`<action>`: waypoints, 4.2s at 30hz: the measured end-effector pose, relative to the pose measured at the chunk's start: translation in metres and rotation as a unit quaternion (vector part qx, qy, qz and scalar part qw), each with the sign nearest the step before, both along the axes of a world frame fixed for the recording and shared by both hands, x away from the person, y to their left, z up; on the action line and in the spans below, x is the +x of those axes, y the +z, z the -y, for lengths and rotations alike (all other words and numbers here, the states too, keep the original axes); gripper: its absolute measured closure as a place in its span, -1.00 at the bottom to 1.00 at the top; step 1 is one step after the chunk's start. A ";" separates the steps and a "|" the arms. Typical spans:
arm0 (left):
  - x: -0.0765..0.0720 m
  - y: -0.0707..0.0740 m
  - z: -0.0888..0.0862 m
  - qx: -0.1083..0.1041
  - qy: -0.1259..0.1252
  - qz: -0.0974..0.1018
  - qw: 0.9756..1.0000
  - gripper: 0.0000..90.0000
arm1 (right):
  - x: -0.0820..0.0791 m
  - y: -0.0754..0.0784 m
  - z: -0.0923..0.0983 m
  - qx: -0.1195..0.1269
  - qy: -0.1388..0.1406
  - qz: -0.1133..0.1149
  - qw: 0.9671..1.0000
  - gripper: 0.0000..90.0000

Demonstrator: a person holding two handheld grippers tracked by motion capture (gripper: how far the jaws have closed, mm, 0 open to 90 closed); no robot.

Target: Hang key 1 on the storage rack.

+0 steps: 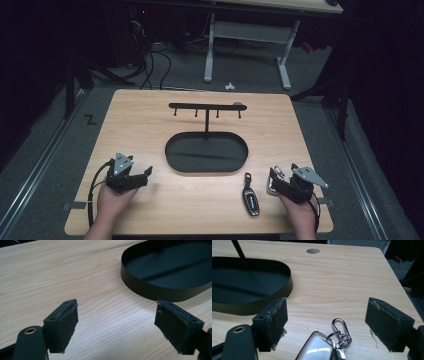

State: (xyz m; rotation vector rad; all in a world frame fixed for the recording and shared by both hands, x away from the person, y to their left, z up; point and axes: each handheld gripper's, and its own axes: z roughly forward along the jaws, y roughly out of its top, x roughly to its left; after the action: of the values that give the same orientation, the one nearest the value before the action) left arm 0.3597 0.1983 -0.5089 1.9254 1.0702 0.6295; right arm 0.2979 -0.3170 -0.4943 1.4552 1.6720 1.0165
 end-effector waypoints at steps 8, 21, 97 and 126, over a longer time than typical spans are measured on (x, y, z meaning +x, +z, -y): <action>-0.002 0.006 0.009 -0.014 -0.004 0.022 1.000 -0.59 | -0.004 -0.001 -0.001 -0.007 0.010 0.000 1.000 -0.60; 0.005 0.004 0.024 -0.011 -0.028 0.015 0.999 -0.67 | -0.013 -0.002 0.001 -0.011 0.008 -0.006 1.000 -0.58; 0.011 -0.004 0.019 -0.011 -0.030 -0.008 0.999 -0.99 | 0.017 0.013 -0.048 -0.116 0.123 -0.213 0.962 -0.04; 0.008 -0.004 0.024 -0.011 -0.046 -0.007 0.999 -0.99 | 0.047 0.028 -0.069 -0.103 0.122 -0.386 0.909 -0.08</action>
State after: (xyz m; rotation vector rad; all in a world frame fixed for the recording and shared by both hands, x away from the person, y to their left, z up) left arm 0.3677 0.1744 -0.5133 1.9505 0.9861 0.5514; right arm 0.3445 -0.2483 -0.4658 1.6373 2.4806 0.3449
